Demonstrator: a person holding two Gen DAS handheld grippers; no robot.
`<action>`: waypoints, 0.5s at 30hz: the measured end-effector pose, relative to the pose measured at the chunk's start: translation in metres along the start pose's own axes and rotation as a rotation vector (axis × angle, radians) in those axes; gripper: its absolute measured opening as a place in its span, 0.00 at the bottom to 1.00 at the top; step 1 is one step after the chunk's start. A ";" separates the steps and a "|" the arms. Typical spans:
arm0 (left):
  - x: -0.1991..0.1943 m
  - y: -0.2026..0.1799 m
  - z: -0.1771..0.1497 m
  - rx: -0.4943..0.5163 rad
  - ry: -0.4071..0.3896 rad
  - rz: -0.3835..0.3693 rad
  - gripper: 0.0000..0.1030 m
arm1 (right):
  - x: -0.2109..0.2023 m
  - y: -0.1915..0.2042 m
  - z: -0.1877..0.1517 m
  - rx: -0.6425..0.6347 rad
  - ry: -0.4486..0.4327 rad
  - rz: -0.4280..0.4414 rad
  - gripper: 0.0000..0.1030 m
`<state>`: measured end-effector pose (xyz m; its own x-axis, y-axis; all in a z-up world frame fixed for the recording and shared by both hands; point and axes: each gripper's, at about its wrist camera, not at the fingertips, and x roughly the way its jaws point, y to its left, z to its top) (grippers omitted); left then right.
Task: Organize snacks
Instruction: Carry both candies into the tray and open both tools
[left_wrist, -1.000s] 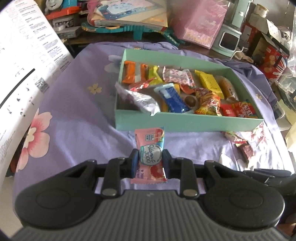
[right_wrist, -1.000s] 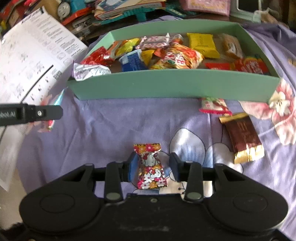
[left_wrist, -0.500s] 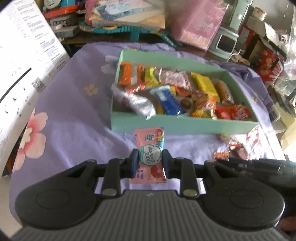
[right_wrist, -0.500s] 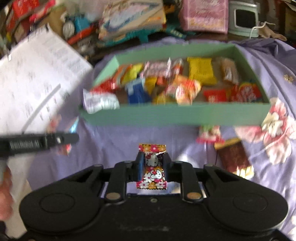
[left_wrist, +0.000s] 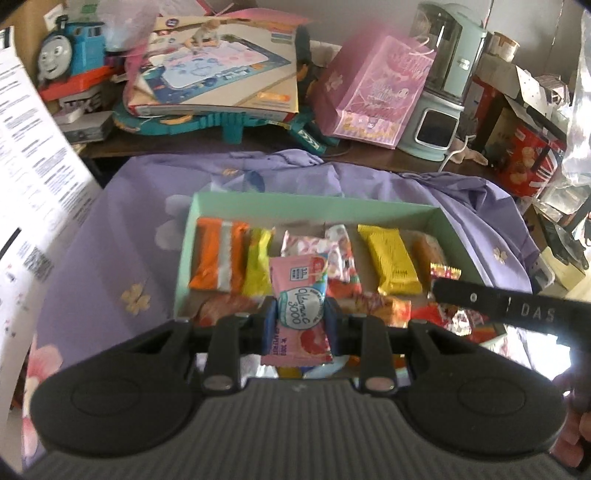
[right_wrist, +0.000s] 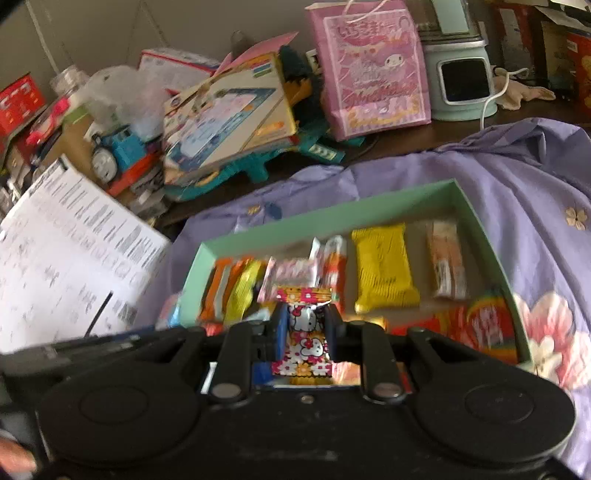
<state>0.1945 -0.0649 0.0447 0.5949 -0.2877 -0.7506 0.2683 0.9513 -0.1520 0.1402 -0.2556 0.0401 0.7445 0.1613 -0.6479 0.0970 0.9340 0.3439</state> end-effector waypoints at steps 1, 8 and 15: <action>0.006 -0.001 0.004 -0.001 0.005 -0.001 0.26 | 0.004 -0.002 0.007 0.005 -0.002 -0.002 0.20; 0.044 -0.010 0.022 -0.007 0.036 -0.005 0.26 | 0.038 -0.008 0.031 0.007 0.004 -0.017 0.20; 0.069 -0.021 0.028 -0.002 0.043 0.036 0.60 | 0.052 -0.011 0.034 0.023 -0.025 -0.015 0.85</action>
<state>0.2512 -0.1078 0.0140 0.5711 -0.2482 -0.7825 0.2459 0.9611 -0.1254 0.2004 -0.2685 0.0258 0.7593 0.1393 -0.6357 0.1230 0.9285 0.3503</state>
